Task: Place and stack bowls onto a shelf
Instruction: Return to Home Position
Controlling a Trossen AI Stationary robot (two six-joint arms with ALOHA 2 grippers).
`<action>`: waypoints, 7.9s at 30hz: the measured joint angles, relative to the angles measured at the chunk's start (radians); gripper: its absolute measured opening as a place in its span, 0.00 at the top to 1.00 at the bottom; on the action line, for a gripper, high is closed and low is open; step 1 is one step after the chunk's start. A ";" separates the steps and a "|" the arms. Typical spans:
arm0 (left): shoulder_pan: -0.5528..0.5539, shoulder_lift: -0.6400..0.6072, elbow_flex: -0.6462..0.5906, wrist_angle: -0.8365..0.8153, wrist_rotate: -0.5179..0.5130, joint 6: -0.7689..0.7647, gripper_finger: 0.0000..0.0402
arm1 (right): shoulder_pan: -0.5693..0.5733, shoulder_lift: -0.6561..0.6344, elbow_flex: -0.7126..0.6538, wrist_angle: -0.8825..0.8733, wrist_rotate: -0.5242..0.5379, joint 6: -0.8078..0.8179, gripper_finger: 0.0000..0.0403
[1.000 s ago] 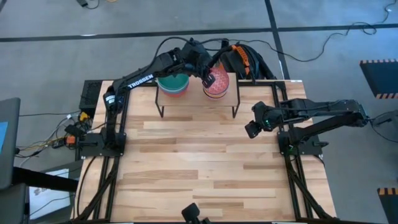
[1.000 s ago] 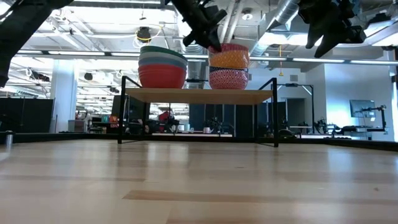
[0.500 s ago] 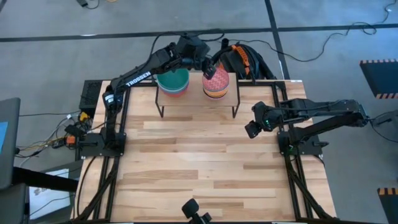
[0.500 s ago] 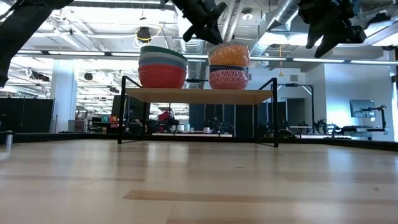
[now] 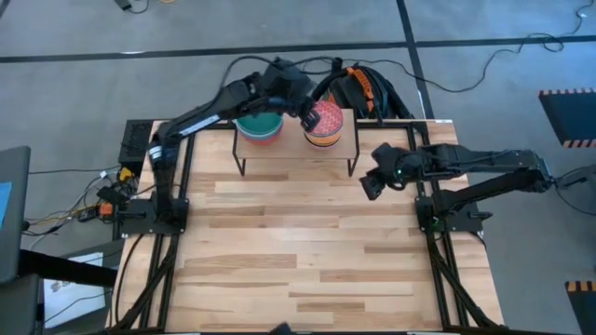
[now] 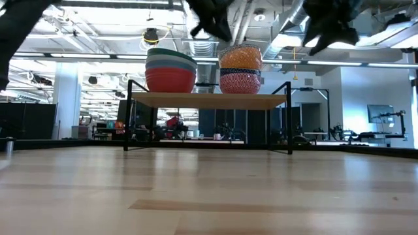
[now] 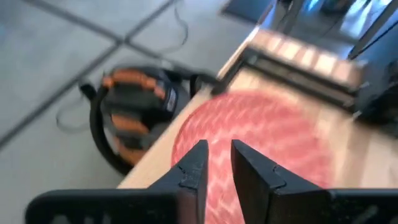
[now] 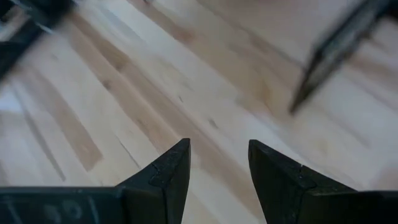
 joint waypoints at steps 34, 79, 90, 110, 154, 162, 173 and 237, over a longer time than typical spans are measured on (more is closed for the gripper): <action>-0.930 -0.923 -1.225 0.697 -0.530 -0.077 1.00 | 0.277 0.234 0.000 1.012 -0.030 -0.214 0.86; -0.574 -0.975 -1.598 1.192 -0.094 0.193 1.00 | 0.099 -0.392 -0.528 1.008 -0.196 -0.592 0.95; -0.520 -0.963 -1.803 1.458 0.015 0.079 1.00 | 0.099 -0.536 -0.672 1.066 -0.217 -0.659 0.95; -0.538 -1.633 -1.944 1.000 -0.103 0.124 1.00 | 0.078 -0.875 -0.760 0.898 -0.240 -0.717 0.95; -0.501 -1.912 -2.151 0.808 -0.057 0.207 1.00 | 0.089 -1.026 -1.042 0.929 -0.244 -0.712 0.95; -0.501 -1.863 -2.151 0.802 -0.019 0.174 1.00 | 0.071 -1.027 -1.042 0.924 -0.244 -0.721 0.95; -0.501 -1.862 -2.151 0.806 -0.040 0.209 1.00 | 0.070 -1.026 -1.043 0.916 -0.243 -0.632 0.90; -0.473 -1.929 -2.156 0.816 -0.038 0.186 1.00 | 0.222 -0.762 -0.983 0.768 -0.236 -0.622 0.85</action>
